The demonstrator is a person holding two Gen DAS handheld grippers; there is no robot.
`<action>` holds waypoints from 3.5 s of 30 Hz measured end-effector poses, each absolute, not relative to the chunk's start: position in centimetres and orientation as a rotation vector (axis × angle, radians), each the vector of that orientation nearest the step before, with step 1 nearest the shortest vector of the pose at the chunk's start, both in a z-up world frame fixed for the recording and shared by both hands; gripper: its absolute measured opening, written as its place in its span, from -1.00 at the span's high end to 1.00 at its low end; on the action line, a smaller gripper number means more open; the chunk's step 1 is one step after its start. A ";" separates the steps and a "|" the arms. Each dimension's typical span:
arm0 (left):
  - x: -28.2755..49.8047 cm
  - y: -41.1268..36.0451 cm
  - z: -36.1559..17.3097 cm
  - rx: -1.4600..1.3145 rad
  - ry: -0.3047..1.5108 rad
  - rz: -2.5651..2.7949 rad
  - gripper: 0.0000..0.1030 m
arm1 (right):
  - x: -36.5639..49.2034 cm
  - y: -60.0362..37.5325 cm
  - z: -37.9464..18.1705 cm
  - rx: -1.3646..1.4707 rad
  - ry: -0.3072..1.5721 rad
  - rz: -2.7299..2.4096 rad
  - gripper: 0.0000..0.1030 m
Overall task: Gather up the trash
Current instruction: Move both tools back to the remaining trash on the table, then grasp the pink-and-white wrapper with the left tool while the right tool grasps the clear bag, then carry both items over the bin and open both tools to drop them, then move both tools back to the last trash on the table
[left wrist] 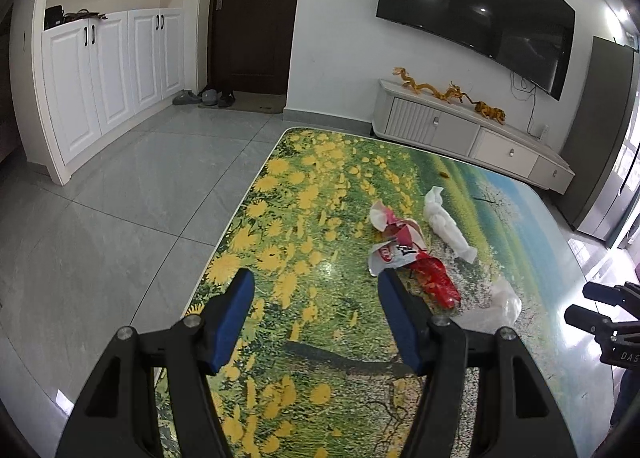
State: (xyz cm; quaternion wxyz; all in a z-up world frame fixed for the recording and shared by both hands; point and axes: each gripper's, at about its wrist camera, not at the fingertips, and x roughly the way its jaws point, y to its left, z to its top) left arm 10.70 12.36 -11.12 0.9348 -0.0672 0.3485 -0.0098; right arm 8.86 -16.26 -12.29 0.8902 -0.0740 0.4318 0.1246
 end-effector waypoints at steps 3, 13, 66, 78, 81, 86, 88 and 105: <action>11.7 13.3 -11.5 -0.173 0.734 -0.049 -0.21 | 9.8 -15.5 -13.2 -0.141 0.920 0.290 -0.23; 17.7 9.8 -12.5 -0.187 0.813 -0.197 -0.21 | 13.1 -12.9 -15.5 -0.072 0.967 0.408 -0.23; 11.7 -14.2 -8.2 -0.085 0.763 -0.589 0.46 | 0.7 -41.7 -12.0 0.116 0.809 -0.068 0.55; 10.7 -35.0 -9.7 0.145 0.840 -0.874 0.43 | -1.0 -53.7 -16.7 0.259 0.858 -0.278 0.53; 10.5 -39.1 -10.9 0.160 0.875 -0.914 0.41 | -1.2 -55.6 -17.7 0.281 0.871 -0.300 0.49; 10.0 -43.3 -12.3 0.156 0.926 -0.951 0.04 | -0.7 -57.2 -19.2 0.302 0.896 -0.327 0.36; 9.9 -43.9 -12.3 0.160 0.916 -0.944 -0.15 | -0.6 -57.5 -19.5 0.305 0.904 -0.341 0.17; 9.6 -34.3 -8.7 0.190 0.737 -0.691 -0.16 | -1.4 -54.2 -15.9 0.226 0.847 -0.293 0.07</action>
